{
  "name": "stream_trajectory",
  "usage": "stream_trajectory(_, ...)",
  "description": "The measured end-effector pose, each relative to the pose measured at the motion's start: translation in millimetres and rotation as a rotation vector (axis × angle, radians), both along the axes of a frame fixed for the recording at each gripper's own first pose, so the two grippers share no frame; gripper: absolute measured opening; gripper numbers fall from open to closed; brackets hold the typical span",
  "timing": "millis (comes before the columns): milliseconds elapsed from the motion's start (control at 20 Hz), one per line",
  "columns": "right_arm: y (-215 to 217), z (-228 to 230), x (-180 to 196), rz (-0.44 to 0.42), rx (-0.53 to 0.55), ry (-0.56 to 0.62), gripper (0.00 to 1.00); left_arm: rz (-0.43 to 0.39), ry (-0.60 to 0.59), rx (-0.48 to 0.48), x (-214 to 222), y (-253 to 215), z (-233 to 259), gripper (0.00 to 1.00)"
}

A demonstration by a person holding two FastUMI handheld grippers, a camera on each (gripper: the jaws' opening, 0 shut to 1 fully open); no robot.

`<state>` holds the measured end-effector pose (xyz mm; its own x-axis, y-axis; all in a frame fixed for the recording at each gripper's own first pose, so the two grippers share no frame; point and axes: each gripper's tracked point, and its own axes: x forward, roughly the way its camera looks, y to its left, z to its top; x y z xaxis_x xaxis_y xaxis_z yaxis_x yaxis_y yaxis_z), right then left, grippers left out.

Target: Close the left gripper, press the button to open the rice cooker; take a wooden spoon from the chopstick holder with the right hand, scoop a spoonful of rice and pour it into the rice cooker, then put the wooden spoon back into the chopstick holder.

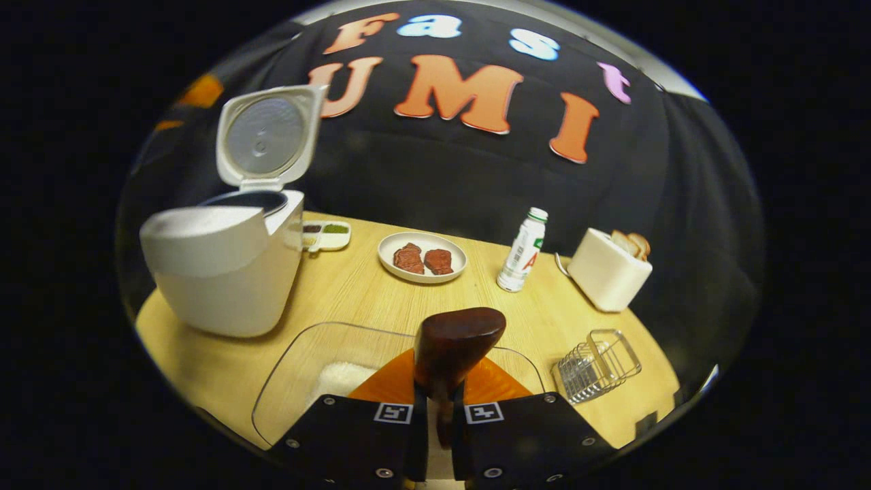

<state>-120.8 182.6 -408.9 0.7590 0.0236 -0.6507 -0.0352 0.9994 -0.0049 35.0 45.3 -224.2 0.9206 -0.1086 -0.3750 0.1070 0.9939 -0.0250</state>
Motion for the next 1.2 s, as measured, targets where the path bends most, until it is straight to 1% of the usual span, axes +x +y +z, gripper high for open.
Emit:
stream_trajectory(50, -3.9, -2.2, 1.5, -0.051, 0.072, 0.027, 0.13, 0.004, 0.001, 0.001, 0.5, 1.2, -0.7, 0.96)
stream_trajectory(100, -2.6, -1.7, 0.1, -0.087, 0.136, 0.046, 0.13, 0.009, 0.001, -0.001, -0.4, 2.6, -0.6, 0.94)
stream_trajectory(150, -2.4, -0.8, 1.5, -0.107, 0.163, 0.05, 0.14, 0.008, 0.003, -0.003, -0.3, 2.5, -1.6, 0.94)
stream_trajectory(450, 37.2, 6.1, -13.2, -0.067, 0.253, 0.082, 0.13, -0.028, -0.008, 0.023, 4.8, 0.9, 3.8, 0.94)
stream_trajectory(550, 43.3, 7.2, -15.0, -0.072, 0.284, 0.09, 0.13, -0.049, -0.022, 0.035, 7.4, -1.8, 7.3, 0.94)
stream_trajectory(700, 48.1, 6.7, -17.1, -0.132, 0.392, 0.126, 0.14, -0.072, -0.031, 0.044, 9.6, -5.1, 10.7, 0.94)
stream_trajectory(900, 49.0, 7.5, -16.2, -0.173, 0.425, 0.139, 0.14, -0.084, -0.05, 0.05, 13.4, -4.9, 16.7, 0.94)
stream_trajectory(1100, 46.7, 3.9, -16.1, -0.237, 0.529, 0.19, 0.14, -0.083, -0.065, 0.033, 15.0, -6.5, 20.4, 0.95)
stream_trajectory(1200, 48.5, 2.4, -14.9, -0.25, 0.579, 0.215, 0.14, -0.075, -0.078, 0.027, 16.2, -6.7, 23.8, 0.94)
